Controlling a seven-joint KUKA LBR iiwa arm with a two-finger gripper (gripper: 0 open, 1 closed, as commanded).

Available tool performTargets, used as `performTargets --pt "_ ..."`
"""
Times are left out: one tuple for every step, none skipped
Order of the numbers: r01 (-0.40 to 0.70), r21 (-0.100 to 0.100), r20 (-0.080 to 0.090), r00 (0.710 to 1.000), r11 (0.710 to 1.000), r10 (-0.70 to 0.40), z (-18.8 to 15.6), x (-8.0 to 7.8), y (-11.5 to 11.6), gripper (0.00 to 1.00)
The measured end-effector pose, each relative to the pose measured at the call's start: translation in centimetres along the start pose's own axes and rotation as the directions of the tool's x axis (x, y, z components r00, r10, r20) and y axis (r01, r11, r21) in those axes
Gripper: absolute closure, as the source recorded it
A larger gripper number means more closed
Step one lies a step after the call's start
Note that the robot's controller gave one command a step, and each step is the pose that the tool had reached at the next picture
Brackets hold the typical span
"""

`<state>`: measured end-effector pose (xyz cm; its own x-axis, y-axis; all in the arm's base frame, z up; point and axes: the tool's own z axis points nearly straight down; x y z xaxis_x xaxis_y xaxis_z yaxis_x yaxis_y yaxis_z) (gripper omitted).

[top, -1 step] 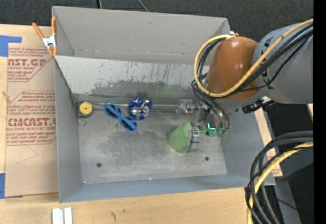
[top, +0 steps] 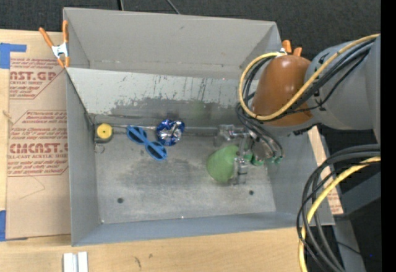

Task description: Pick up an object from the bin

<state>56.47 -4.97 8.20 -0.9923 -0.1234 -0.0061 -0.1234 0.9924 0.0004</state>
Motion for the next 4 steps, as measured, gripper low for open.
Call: performTargets --pt "0.151 0.0 -0.003 0.989 0.989 -0.151 -1.8 -0.1 0.6 0.0" --pt "0.042 -0.001 -0.004 0.999 0.999 -0.042 -1.8 -0.7 0.4 0.0" --pt "-0.056 -0.001 -0.003 0.998 0.998 0.056 0.7 -0.4 0.1 0.0" --pt "0.133 -0.006 -0.008 0.991 0.991 -0.133 0.8 -1.1 0.4 0.0"
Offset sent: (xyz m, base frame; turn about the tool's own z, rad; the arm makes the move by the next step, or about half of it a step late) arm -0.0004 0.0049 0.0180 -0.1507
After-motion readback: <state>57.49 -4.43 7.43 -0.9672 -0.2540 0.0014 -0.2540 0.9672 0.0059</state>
